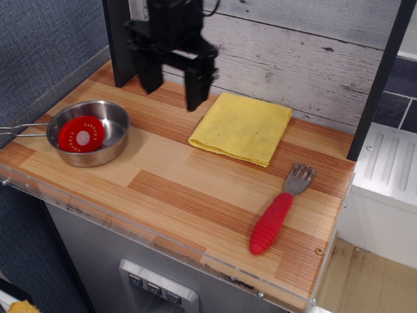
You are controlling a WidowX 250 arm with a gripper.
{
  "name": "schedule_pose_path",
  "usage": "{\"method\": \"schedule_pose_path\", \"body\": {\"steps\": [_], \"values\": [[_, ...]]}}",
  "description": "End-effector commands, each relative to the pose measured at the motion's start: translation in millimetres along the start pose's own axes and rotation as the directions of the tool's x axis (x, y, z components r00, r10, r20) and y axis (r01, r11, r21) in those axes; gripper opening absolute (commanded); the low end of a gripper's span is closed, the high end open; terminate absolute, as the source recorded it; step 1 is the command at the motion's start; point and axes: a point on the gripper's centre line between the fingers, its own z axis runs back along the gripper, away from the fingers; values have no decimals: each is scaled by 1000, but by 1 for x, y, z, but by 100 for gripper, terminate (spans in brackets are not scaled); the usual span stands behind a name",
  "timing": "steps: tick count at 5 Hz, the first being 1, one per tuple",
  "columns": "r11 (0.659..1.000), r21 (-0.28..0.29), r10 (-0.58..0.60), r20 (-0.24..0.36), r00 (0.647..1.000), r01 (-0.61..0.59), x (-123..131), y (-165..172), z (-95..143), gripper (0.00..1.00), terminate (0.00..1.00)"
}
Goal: Pick the yellow towel and pace it on the side of the wall
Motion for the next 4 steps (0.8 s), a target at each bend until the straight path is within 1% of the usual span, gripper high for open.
{"method": "schedule_pose_path", "body": {"steps": [1, 2, 3, 4], "values": [[1000, -6, 19, 42, 999, -19, -7, 6, 20, 100, 0], [999, -16, 33, 45, 998, -33, -8, 9, 22, 100, 0], [1000, 13, 12, 35, 999, -12, -11, 12, 24, 100, 0], [1000, 13, 12, 35, 999, -12, -11, 12, 24, 100, 0]]}}
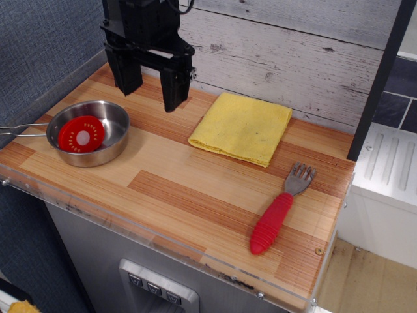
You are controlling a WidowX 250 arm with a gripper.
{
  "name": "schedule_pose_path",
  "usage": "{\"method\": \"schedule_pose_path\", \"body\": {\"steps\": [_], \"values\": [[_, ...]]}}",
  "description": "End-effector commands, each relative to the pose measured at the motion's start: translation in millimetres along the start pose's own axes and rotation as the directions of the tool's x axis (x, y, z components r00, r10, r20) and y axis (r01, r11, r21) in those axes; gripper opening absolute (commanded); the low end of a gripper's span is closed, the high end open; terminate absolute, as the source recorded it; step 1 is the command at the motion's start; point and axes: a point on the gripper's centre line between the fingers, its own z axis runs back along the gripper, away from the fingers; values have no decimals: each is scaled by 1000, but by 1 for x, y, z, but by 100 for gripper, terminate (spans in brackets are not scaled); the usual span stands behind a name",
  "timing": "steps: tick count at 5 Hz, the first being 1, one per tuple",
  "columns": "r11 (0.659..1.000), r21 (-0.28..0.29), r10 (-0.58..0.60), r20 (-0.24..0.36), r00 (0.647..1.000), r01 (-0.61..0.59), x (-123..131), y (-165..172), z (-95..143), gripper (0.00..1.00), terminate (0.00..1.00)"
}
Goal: Pick the yellow towel and pace it on the side of the wall
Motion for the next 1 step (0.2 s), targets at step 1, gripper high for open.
{"method": "schedule_pose_path", "body": {"steps": [1], "values": [[1000, 15, -1, 50, 999, 0, 2, 0, 17, 100, 100]]}}
